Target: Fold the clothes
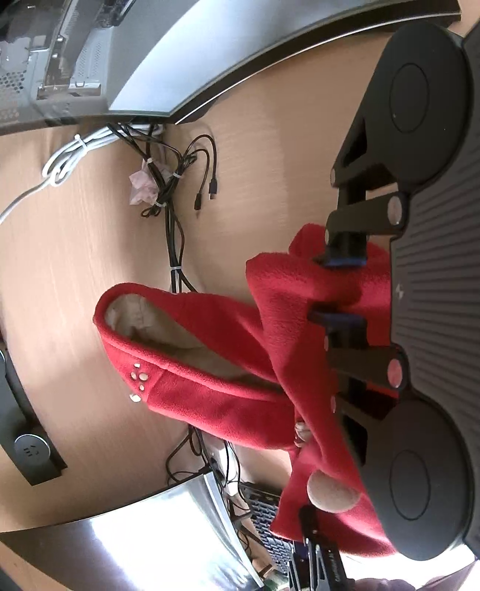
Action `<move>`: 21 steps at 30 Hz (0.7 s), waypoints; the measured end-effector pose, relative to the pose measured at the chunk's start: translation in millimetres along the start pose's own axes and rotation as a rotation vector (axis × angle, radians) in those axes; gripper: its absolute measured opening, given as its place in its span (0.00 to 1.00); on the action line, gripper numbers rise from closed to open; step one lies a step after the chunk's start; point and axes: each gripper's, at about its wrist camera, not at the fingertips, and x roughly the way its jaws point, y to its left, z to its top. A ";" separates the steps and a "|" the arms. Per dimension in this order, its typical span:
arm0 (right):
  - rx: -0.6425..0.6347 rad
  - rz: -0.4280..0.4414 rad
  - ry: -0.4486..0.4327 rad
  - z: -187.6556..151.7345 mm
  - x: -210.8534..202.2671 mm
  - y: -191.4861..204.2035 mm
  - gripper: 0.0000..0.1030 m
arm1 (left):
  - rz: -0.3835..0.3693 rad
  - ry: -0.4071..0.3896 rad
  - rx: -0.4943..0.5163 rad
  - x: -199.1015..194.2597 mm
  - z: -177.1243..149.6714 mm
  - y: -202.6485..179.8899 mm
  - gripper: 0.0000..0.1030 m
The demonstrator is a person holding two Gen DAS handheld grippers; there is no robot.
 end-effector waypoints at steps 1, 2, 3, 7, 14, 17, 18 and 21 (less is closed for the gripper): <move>0.001 0.008 -0.003 0.4 -4.1 0.5 0.14 | -0.003 -0.006 -0.011 -3.1 0.7 2.5 0.20; 0.001 0.015 -0.007 0.9 -8.3 1.0 0.13 | -0.006 -0.017 -0.024 -8.3 2.0 5.0 0.19; 0.002 0.023 -0.010 1.3 -12.4 1.6 0.13 | -0.009 -0.028 -0.037 -13.5 3.4 7.5 0.16; 0.019 0.072 -0.074 8.9 -49.7 11.2 0.11 | -0.004 -0.035 -0.097 -15.4 2.8 19.8 0.14; -0.074 -0.192 0.014 7.5 -7.3 -3.2 0.25 | 0.026 0.002 -0.209 4.3 -5.6 42.9 0.34; -0.099 -0.197 -0.016 6.9 -12.8 -1.3 0.39 | 0.006 -0.048 -0.199 -13.2 1.7 41.9 0.53; -0.118 -0.202 -0.037 8.5 -17.4 1.1 0.46 | -0.004 -0.069 -0.191 -19.9 5.7 40.9 0.63; -0.172 -0.198 -0.088 17.6 -29.1 11.2 0.47 | -0.068 -0.124 -0.175 -32.4 20.9 33.4 0.71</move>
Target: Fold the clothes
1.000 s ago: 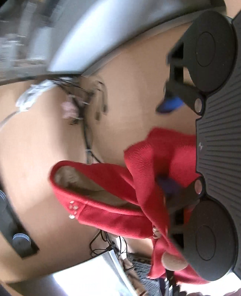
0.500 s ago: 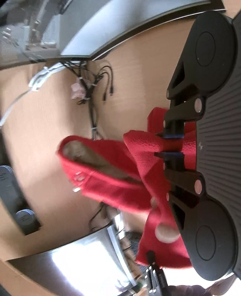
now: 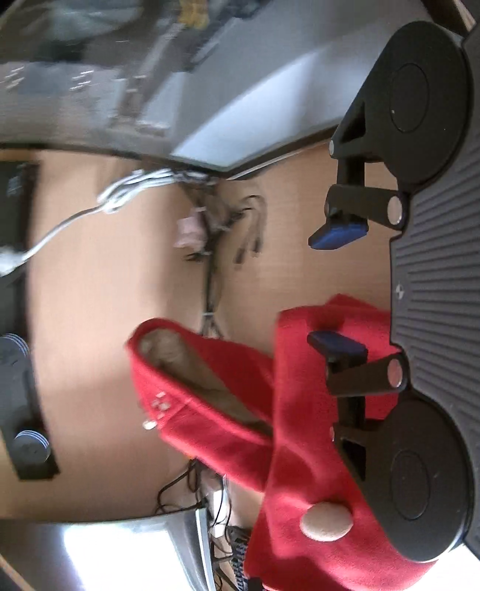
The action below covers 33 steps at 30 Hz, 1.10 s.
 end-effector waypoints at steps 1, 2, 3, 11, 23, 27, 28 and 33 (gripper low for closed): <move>0.000 0.025 -0.013 5.7 -2.2 2.3 0.47 | -0.035 -0.009 0.004 -1.3 4.5 -4.6 0.76; 0.005 0.062 -0.028 11.3 -3.6 5.7 0.47 | -0.072 -0.014 0.008 -1.4 7.9 -9.3 0.79; 0.008 0.099 -0.042 16.7 -4.7 9.2 0.49 | -0.115 -0.010 0.013 2.2 8.4 -14.7 0.84; -0.063 0.194 0.059 -6.9 59.1 46.6 0.65 | -0.153 0.159 0.107 72.7 -23.9 -61.4 0.91; -0.051 0.287 0.029 -32.7 74.5 37.3 0.93 | -0.165 0.187 -0.049 109.8 -31.7 -42.0 0.95; -0.047 0.314 0.035 -32.5 74.8 34.8 0.96 | -0.167 0.187 -0.048 107.6 -29.4 -42.1 0.95; -0.048 0.318 0.037 -32.2 74.2 35.0 0.97 | -0.170 0.187 -0.050 103.1 -27.6 -42.3 0.95; -0.066 0.310 0.055 -25.4 69.1 36.7 0.97 | -0.184 0.183 -0.063 81.0 -18.4 -43.2 0.95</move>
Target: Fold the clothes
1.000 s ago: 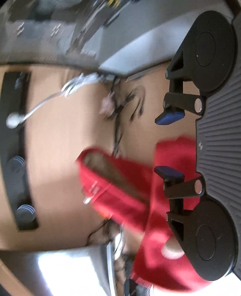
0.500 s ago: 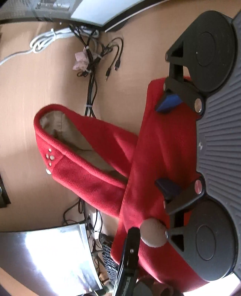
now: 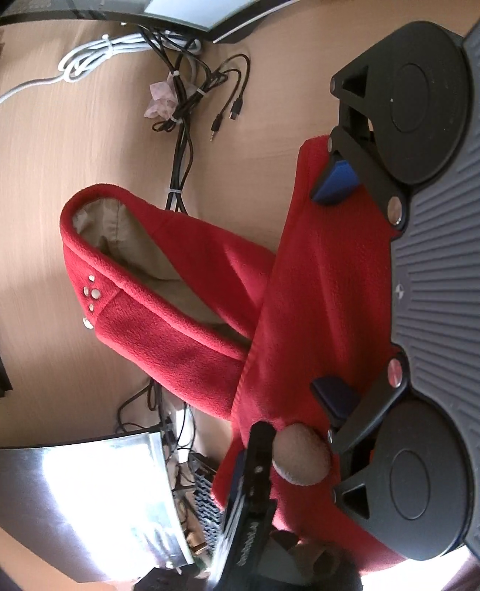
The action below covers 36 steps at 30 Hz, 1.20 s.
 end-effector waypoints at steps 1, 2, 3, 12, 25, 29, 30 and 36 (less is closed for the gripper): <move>-0.005 0.000 0.005 3.9 -4.4 0.4 0.97 | -0.003 -0.001 -0.002 -4.6 1.0 -1.1 0.95; -0.009 -0.002 0.008 8.0 -9.3 0.6 0.97 | -0.006 -0.002 -0.004 -9.1 1.9 -2.2 0.95; -0.011 -0.012 -0.008 13.1 -17.9 -1.8 0.97 | -0.009 -0.003 -0.006 -13.7 2.9 -3.3 0.95; 0.033 -0.248 0.061 14.6 -17.3 -40.8 0.96 | -0.256 0.134 -0.177 -43.5 -23.2 -2.8 0.95; 0.077 -0.358 0.088 -31.0 -35.2 -30.5 0.96 | -0.199 0.161 -0.080 8.6 -22.8 -13.3 0.95; 0.109 -0.355 0.100 -44.9 -48.2 -10.1 0.96 | -0.162 0.157 -0.012 21.4 -8.6 -9.5 0.95; 0.110 -0.340 0.106 -46.8 -50.3 -2.4 0.96 | -0.147 0.153 -0.007 23.7 -5.2 -6.6 0.95; 0.021 -0.135 0.145 -56.1 -50.8 63.0 0.96 | -0.077 0.120 -0.072 19.3 17.8 13.5 0.95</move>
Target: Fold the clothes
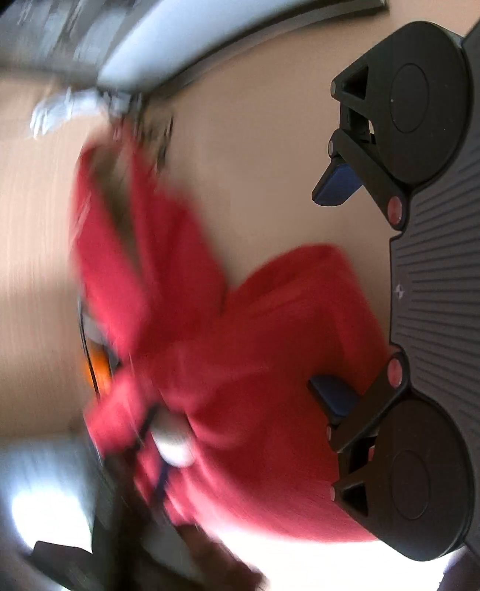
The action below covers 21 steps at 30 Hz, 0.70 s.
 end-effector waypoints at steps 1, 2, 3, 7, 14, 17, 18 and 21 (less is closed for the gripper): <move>-0.034 0.042 0.001 -0.2 0.0 13.5 0.96 | -0.004 -0.008 -0.014 -5.4 2.0 2.8 0.95; -0.070 0.070 -0.004 0.6 0.6 26.3 0.96 | -0.005 -0.018 -0.018 -12.1 2.5 4.4 0.95; -0.105 0.096 -0.010 2.0 0.3 36.1 0.96 | 0.002 -0.028 -0.012 -18.8 1.4 5.0 0.95; -0.196 0.173 -0.059 14.8 -13.7 49.2 0.96 | 0.028 -0.048 0.046 -42.2 -7.5 1.7 0.95; -0.098 -0.045 -0.198 59.5 -24.8 -25.8 0.96 | 0.014 -0.002 0.090 -51.9 -38.3 -12.4 0.95; -0.080 -0.221 -0.220 76.1 -3.7 -57.9 0.96 | 0.011 0.029 0.099 -44.0 -50.6 -21.0 0.95; -0.098 -0.244 -0.223 78.4 3.2 -61.9 0.96 | 0.010 0.039 0.101 -41.4 -54.7 -23.8 0.95; -0.158 -0.283 -0.223 85.7 25.4 -68.7 0.96 | 0.025 0.058 0.131 -34.5 -65.4 -31.1 0.95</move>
